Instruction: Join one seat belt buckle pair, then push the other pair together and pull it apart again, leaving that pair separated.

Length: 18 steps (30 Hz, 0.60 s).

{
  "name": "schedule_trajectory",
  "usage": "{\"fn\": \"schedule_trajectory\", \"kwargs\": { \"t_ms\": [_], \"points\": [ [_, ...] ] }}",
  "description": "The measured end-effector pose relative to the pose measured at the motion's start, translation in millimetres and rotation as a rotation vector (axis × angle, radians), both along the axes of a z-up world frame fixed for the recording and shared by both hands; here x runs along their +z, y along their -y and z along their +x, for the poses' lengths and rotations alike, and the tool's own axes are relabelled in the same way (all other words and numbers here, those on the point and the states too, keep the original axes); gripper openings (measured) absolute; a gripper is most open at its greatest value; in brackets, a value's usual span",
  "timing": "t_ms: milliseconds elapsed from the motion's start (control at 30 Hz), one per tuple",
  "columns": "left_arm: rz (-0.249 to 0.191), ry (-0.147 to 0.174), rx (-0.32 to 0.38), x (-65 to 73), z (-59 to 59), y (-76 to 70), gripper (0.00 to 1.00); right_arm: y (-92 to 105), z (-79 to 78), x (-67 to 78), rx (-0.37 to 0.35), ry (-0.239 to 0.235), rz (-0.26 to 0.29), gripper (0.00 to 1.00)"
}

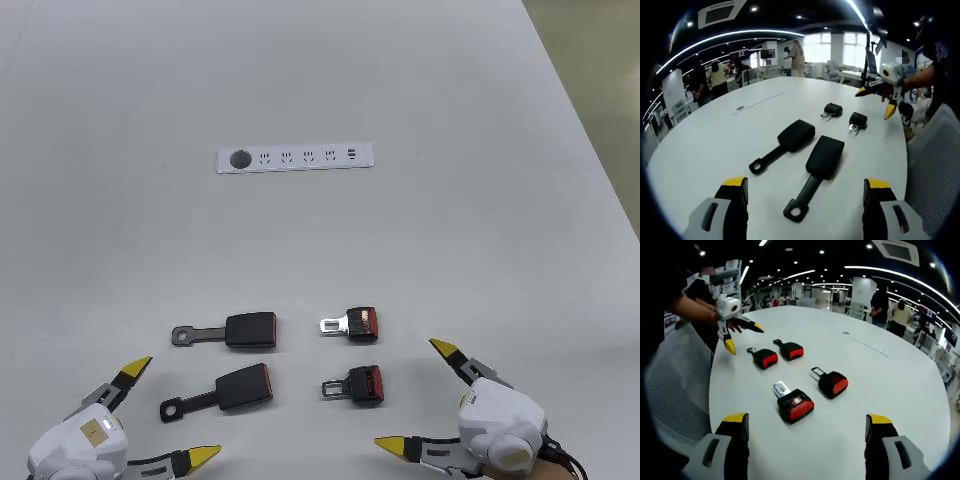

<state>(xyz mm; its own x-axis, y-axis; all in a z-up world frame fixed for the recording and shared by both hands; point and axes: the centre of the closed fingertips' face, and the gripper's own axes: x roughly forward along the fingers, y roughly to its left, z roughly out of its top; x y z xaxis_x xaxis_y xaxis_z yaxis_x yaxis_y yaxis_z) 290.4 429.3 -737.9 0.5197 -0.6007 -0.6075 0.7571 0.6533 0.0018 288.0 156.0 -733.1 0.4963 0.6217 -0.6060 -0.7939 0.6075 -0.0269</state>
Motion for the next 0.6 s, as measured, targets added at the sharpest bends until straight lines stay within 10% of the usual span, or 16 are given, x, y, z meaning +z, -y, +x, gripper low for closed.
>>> {"fn": "schedule_trajectory", "kwargs": {
  "t_ms": [600],
  "points": [
    [0.005,0.002,-0.007,2.3,-2.5,0.9,0.97,0.2,-2.0,1.0,0.008,0.004,-0.006,0.98]
  ]
}}
